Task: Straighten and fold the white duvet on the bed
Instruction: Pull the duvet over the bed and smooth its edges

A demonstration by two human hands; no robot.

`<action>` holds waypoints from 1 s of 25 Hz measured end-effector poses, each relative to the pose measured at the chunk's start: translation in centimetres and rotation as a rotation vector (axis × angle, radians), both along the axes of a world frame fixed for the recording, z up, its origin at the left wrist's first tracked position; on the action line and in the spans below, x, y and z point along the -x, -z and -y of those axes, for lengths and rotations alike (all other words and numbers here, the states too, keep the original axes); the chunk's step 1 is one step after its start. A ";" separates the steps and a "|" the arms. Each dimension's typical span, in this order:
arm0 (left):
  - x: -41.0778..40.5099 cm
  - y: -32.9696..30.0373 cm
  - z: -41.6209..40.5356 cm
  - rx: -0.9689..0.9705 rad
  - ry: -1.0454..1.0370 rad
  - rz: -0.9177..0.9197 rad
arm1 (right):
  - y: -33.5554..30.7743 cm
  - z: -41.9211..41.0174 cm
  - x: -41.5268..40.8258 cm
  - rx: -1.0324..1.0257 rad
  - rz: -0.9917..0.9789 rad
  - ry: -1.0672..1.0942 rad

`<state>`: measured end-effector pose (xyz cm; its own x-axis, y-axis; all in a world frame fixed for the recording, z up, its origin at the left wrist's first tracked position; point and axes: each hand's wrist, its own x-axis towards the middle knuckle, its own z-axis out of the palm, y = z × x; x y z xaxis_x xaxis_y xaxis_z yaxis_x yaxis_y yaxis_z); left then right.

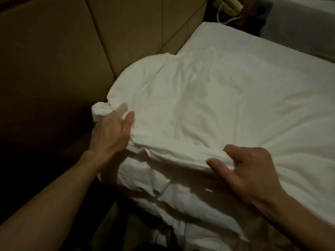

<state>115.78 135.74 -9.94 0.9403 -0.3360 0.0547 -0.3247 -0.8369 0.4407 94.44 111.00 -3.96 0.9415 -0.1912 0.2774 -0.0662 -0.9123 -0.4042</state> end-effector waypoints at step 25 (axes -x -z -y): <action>10.3 5.8 4.6 -0.237 0.153 -0.204 | 5.1 -0.9 2.0 -0.032 -0.342 0.063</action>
<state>105.47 131.16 -15.77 0.8616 -0.4548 -0.2255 -0.3797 -0.8722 0.3084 92.48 111.86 -9.11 0.9649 -0.2559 -0.0589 -0.2588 -0.8891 -0.3776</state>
